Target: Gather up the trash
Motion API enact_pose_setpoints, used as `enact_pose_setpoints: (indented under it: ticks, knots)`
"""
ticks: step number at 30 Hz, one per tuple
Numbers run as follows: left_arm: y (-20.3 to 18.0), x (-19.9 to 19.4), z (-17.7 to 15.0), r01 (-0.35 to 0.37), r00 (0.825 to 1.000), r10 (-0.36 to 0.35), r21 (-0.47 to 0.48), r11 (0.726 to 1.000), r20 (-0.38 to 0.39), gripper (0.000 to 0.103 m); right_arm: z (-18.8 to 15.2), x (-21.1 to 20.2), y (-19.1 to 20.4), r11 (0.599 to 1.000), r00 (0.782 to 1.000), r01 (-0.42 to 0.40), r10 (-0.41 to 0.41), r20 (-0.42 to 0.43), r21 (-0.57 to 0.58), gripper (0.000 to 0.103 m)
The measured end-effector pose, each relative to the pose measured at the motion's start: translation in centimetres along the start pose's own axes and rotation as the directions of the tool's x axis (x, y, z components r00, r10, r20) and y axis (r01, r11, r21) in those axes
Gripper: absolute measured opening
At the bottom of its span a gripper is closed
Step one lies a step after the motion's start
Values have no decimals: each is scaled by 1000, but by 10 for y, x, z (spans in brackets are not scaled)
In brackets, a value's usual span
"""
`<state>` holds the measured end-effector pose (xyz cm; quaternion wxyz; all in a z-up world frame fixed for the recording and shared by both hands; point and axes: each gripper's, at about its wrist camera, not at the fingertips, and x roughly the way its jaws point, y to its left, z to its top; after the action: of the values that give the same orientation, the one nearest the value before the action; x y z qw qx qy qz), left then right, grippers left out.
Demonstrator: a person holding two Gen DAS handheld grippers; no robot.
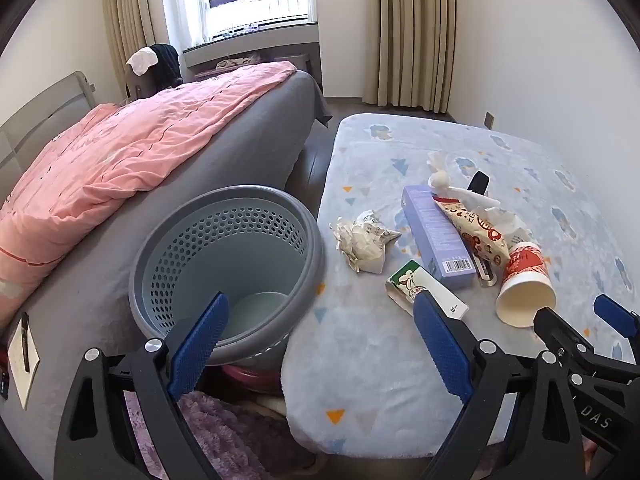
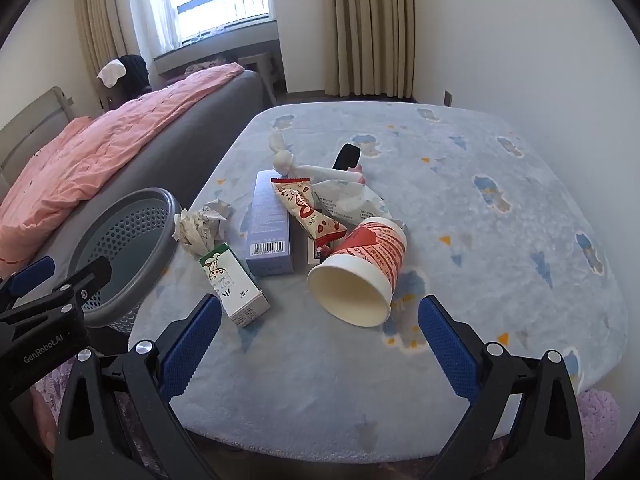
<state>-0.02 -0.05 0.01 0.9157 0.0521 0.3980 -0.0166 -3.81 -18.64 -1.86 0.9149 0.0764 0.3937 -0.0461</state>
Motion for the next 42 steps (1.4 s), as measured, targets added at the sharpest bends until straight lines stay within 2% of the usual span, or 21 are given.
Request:
enact_pose_setpoints:
  ticks: [13,15,42]
  knots:
    - [-7,-8,0,-2,1000,2,-7,1000,4,89,-1,-8,5,1000,1000,3,-3,2,-4,97]
    - [2,-8,-2,4,1000,-4,-8,1000,6,89,-1,-8,5,1000,1000,3,-3,4,-5,97]
    - [5,-10,-3,9,1000,-9,-14,1000,13,89,-3,-10,7,1000,1000,8,-8,12,-8,97]
